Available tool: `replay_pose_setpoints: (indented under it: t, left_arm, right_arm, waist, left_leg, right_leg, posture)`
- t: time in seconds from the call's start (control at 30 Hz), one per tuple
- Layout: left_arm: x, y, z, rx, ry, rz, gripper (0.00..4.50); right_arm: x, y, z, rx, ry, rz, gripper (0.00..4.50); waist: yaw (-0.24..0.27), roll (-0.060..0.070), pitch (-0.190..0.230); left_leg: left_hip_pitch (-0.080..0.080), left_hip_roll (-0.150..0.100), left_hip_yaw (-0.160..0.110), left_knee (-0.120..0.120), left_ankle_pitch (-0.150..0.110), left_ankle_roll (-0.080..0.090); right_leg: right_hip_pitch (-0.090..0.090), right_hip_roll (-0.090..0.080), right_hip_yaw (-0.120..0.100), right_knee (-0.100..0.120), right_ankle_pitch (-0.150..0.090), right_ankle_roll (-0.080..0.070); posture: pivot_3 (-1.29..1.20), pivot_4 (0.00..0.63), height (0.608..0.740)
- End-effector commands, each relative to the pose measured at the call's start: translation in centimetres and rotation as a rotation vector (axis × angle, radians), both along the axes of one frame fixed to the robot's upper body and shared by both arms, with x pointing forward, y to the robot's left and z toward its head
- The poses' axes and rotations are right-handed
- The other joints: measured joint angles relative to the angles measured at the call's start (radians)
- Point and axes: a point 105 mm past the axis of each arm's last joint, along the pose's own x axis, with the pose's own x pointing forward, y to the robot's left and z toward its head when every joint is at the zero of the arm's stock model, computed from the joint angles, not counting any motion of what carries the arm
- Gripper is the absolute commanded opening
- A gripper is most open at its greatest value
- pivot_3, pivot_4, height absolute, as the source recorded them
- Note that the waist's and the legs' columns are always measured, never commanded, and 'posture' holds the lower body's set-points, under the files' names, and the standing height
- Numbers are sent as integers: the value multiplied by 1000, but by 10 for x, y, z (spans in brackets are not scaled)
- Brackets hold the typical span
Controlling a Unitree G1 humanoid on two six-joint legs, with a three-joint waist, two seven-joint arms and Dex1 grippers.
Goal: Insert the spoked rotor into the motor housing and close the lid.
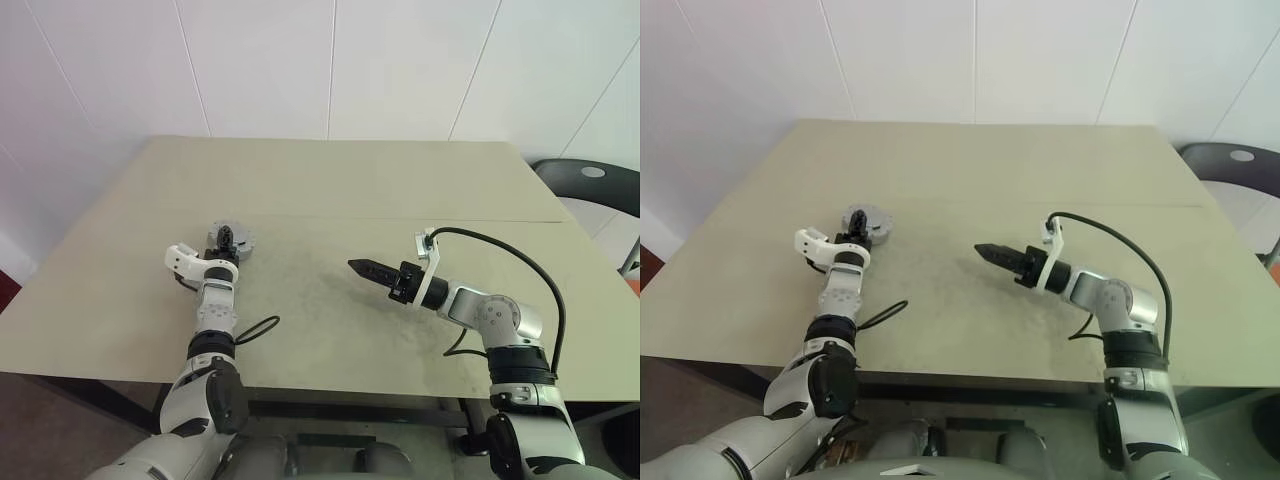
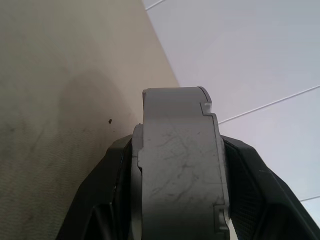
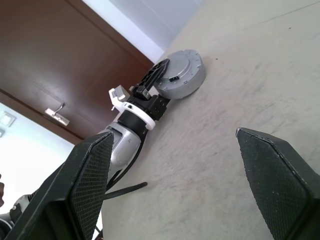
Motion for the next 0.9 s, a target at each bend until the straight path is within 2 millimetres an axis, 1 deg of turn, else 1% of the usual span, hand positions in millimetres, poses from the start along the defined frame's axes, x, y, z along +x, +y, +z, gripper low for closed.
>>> replay_pose_setpoints:
  t: [0.03, 0.1, 0.17, 0.33, 0.37, 0.5, 0.67, 0.8, 0.9]
  left_arm:
    - [2, 9, 10, 33, -20, 36, 2148]
    - [2, 10, 8, 41, -2, 43, 2148]
    - [0, 15, 3, 54, 29, 71, 2885]
    - [-9, 38, -9, 108, 127, 203, 4282]
    - [-11, 43, -12, 134, 161, 233, 4472]
    - [-22, 63, -23, 211, 272, 340, 4472]
    - [-31, 77, -23, 288, 324, 427, 4472]
    - [-30, 79, -17, 326, 303, 438, 4472]
    - [-28, 77, -8, 403, 265, 421, 4472]
  right_arm:
    - [2, 2, 12, 8, -56, 11, 4112]
    - [2, 2, 11, 7, -55, 11, 4112]
    - [2, 2, 10, 5, -53, 10, 4112]
    - [3, 2, 8, -4, -49, 5, 4112]
    - [3, 2, 8, -7, -48, 6, 4112]
    - [2, 2, 7, -12, -48, 8, 4112]
    - [2, 3, 5, -22, -45, 13, 4112]
    - [1, 4, 3, -28, -42, 20, 4112]
    - [-1, 7, 1, -38, -42, 32, 4112]
  waist:
    - [0, 0, 0]
    - [-1, 0, 0]
    - [-1, 0, 0]
    - [-6, -1, -2]
    - [-9, -1, -2]
    - [-34, -1, -2]
    - [-38, -2, -2]
    - [-32, -2, -2]
    - [-30, -2, -2]
  left_leg:
    - [0, 0, 0, 0, 0, 0]
    - [1, 0, 0, 0, 0, 0]
    - [1, 0, 0, 0, 0, 0]
    - [3, 1, 0, 0, 0, -2]
    - [5, 1, 0, 0, 0, -3]
    - [24, 3, -1, -4, -1, -4]
    - [35, 4, -5, -5, -3, -8]
    - [35, 4, -5, -5, -3, -9]
    - [34, 4, -5, -4, -4, -10]
  right_leg:
    - [0, 0, 0, 0, 0, 0]
    - [0, 0, 0, 0, 0, 0]
    - [0, 0, 0, 1, 0, 0]
    - [2, 1, 1, 3, 0, 0]
    - [2, 1, 1, 4, 0, 0]
    - [15, 3, 1, 5, 0, 0]
    - [19, 5, 1, 7, 0, 0]
    - [17, 5, 1, 8, 0, 0]
    - [17, 4, 1, 7, 0, 0]
  posture:
    - [0, 0, 740]
    - [0, 0, 740]
    - [0, 0, 740]
    - [0, 0, 740]
    - [0, 0, 740]
    - [0, 0, 740]
    - [0, 0, 740]
    - [0, 0, 740]
    - [0, 0, 740]
